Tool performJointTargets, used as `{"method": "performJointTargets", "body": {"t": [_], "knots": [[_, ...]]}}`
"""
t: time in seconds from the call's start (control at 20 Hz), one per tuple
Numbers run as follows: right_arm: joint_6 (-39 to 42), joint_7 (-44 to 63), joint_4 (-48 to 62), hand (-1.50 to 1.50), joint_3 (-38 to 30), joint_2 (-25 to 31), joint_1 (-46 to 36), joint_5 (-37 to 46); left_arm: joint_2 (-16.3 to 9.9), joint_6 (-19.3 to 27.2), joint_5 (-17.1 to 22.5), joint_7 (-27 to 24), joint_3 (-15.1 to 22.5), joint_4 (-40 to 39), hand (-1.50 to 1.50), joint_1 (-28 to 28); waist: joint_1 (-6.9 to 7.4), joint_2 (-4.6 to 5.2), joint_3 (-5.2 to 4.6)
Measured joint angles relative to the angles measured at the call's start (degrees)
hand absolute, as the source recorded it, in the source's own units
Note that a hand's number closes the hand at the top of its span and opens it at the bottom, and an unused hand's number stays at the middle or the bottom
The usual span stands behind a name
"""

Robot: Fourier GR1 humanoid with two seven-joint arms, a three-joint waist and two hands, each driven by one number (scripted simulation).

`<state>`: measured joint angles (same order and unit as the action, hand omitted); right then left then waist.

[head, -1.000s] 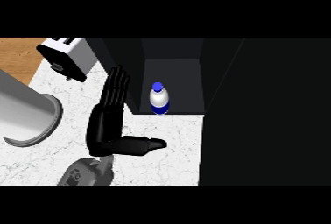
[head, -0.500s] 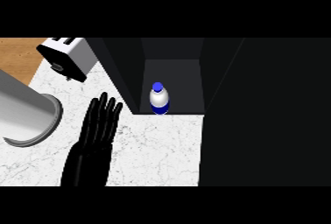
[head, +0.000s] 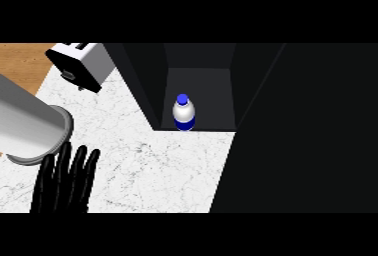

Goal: Pick up the bottled water, place it into the cabinet and close the cabinet

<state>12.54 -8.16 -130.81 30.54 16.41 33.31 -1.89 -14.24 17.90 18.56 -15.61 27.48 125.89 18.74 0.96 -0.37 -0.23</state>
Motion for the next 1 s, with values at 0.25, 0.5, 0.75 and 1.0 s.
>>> {"method": "performJointTargets", "body": {"t": [0.25, 0.5, 0.75, 1.0], "knots": [[0.7, 1.7, -2.4, 1.5, 1.8, 2.0, -1.1, 4.9, -3.8, -4.7, 4.0, -5.2, -4.4, 3.5, -1.5, 9.0, 0.36, -0.14, -0.11], [1.2, 5.8, -4.9, 1.5, 2.4, 2.8, -3.2, 8.9, -6.9, -9.6, 9.3, -7.5, -9.6, 6.6, -1.5, 15.3, 0.74, -0.22, -0.17], [1.7, 9.5, -5.7, 1.5, 2.3, 1.5, -5.9, 10.0, -8.7, -13.9, 12.4, -9.4, -13.5, 7.0, -1.5, 19.7, 1.37, -0.17, -0.19], [1.5, 13.6, -4.9, 1.5, 1.6, -1.8, -8.7, 7.7, -10.2, -17.8, 14.3, -10.6, -17.1, 6.8, -1.5, 22.8, 2.25, -0.04, -0.18]]}}
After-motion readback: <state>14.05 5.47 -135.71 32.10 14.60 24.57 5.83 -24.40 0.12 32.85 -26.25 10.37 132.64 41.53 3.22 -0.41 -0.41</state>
